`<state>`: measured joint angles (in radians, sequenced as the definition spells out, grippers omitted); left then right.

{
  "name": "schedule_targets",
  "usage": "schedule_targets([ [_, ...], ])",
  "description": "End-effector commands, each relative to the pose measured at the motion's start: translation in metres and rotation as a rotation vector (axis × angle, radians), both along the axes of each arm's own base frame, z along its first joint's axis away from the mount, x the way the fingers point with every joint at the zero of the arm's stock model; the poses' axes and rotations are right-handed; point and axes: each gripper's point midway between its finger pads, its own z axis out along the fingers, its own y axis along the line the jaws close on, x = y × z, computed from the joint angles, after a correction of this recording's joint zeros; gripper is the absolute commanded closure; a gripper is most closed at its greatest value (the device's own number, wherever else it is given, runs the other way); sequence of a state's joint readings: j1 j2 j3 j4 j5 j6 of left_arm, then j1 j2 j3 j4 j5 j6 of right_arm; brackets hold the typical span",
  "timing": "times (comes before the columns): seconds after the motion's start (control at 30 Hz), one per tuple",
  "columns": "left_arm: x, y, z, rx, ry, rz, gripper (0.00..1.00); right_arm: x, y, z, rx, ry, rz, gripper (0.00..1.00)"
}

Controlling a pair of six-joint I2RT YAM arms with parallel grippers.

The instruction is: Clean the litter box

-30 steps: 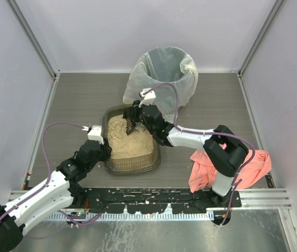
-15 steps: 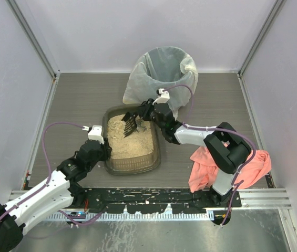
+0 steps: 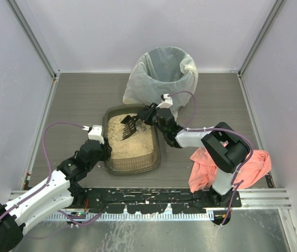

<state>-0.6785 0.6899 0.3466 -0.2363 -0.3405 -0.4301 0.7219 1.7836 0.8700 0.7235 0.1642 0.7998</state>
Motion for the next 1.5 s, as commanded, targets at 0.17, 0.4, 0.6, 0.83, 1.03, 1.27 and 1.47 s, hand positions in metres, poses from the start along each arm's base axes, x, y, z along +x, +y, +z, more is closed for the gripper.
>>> schedule_targets([
  [0.17, 0.011, -0.012, 0.028, -0.059, -0.068, -0.014, 0.61, -0.011, -0.015, 0.066, 0.177, -0.09, -0.027, 0.99],
  [0.4, 0.011, -0.012, 0.028, -0.061, -0.067, -0.016, 0.61, -0.016, -0.031, 0.068, 0.23, -0.081, -0.053, 0.99],
  [0.6, 0.011, -0.012, 0.028, -0.061, -0.071, -0.014, 0.59, -0.023, -0.054, 0.075, 0.27, -0.077, -0.083, 0.99],
  [0.83, 0.011, -0.01, 0.03, -0.065, -0.077, -0.007, 0.49, -0.039, -0.08, 0.087, 0.355, -0.059, -0.111, 0.99],
  [1.03, 0.01, -0.009, 0.031, -0.07, -0.084, -0.003, 0.44, -0.044, -0.12, 0.087, 0.46, -0.027, -0.167, 0.99],
  [1.27, 0.01, -0.008, 0.031, -0.074, -0.089, 0.0, 0.43, -0.055, -0.109, 0.091, 0.607, 0.027, -0.049, 0.99],
  [1.47, 0.01, -0.009, 0.031, -0.073, -0.086, 0.0, 0.43, -0.058, -0.092, 0.085, 0.612, 0.056, 0.005, 0.99],
])
